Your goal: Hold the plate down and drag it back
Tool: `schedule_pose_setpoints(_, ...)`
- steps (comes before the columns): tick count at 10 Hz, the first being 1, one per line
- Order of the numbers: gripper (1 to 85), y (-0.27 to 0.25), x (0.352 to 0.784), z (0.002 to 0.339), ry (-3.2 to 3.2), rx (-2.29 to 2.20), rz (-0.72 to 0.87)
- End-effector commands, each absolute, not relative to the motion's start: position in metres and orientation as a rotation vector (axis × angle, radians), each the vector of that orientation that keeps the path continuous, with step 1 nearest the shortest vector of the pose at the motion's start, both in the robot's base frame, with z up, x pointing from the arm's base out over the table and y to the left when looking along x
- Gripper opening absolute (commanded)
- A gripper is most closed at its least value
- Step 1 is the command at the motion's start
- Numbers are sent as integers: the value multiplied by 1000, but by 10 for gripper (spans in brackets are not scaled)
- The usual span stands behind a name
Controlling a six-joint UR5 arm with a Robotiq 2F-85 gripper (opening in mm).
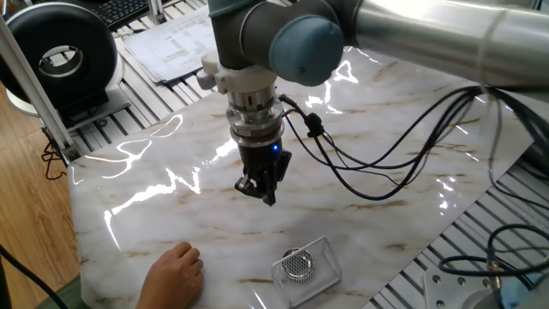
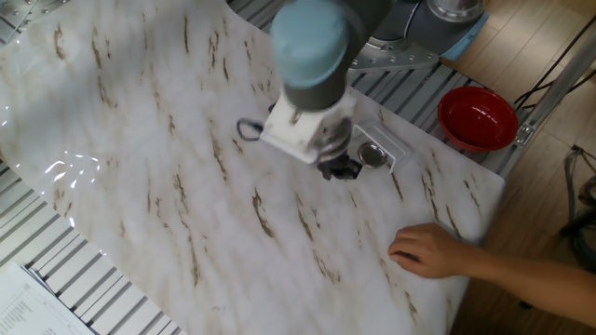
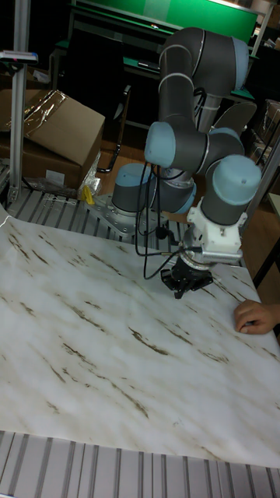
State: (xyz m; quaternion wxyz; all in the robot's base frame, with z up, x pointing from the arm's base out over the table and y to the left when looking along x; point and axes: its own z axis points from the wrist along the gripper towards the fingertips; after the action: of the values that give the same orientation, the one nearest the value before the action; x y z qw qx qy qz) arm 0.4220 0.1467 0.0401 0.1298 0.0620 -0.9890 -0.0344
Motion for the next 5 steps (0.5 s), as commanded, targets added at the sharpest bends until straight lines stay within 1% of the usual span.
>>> schedule_pose_setpoints(1, 13, 161, 399, 37, -2734, 177, -223)
schedule_pose_setpoints(5, 13, 158, 373, 34, -2657, 201, -292)
